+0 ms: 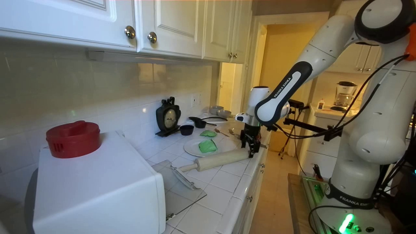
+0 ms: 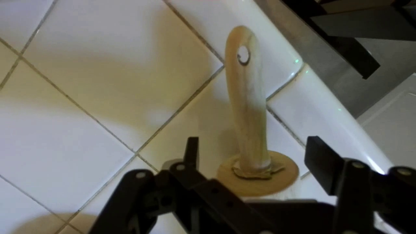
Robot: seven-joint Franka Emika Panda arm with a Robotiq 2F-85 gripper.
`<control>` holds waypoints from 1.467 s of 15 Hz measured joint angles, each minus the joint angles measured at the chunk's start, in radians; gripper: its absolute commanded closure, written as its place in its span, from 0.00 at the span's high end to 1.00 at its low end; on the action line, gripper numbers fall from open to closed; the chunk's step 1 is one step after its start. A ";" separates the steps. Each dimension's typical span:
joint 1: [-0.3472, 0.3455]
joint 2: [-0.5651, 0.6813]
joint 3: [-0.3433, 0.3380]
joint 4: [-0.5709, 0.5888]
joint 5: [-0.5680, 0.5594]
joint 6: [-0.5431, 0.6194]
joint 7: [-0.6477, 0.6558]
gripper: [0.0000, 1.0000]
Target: Move the rolling pin to the right
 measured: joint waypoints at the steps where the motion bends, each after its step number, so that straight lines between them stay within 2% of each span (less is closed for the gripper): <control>1: -0.004 0.000 -0.004 0.000 0.000 0.000 0.000 0.77; 2: -0.009 0.000 -0.005 0.000 0.000 0.000 0.000 0.59; 3: -0.011 0.000 -0.006 0.000 0.000 0.000 0.000 0.54; 10: -0.007 0.000 0.013 -0.001 -0.006 0.000 0.000 0.04; 18: -0.003 0.001 0.034 0.000 -0.011 -0.001 0.003 0.06; 22: -0.008 -0.011 0.040 0.003 -0.103 0.001 0.081 0.06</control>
